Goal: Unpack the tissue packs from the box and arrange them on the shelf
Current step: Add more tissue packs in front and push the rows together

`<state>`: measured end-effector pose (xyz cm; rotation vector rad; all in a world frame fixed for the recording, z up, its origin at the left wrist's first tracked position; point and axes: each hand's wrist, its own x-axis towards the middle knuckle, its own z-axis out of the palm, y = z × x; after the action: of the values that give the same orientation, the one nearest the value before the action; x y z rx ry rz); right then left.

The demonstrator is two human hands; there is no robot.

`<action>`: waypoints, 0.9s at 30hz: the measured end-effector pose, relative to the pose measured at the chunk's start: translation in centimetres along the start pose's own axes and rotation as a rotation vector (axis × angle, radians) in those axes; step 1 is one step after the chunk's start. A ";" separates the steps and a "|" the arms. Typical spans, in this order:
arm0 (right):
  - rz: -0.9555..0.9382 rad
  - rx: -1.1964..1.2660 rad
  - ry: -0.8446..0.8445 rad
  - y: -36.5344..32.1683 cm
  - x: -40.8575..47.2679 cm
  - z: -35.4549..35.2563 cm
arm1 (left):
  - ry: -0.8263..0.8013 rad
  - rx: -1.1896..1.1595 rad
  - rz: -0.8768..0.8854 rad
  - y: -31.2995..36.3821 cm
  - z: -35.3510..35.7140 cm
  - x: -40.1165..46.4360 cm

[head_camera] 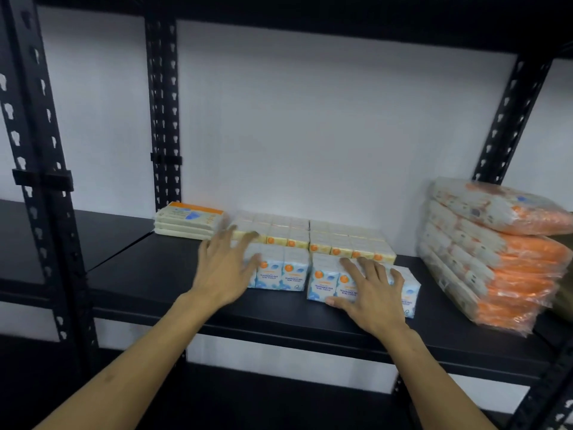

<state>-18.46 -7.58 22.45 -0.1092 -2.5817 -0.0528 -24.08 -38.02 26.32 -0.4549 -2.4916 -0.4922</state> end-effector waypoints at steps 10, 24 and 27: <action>-0.018 -0.021 0.027 0.3 1.2 1.4 | -0.164 0.062 0.067 1.4 5.1 1.8; -0.088 -0.025 0.106 1.3 4.1 3.9 | -0.069 0.186 0.073 1.0 8.9 4.3; -0.092 -0.007 0.097 1.6 4.6 4.2 | -0.060 0.183 0.082 0.8 9.3 4.8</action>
<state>-24.42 -5.39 21.34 0.0098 -2.4885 -0.0995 -31.72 -32.31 21.99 -0.5025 -2.5349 -0.2193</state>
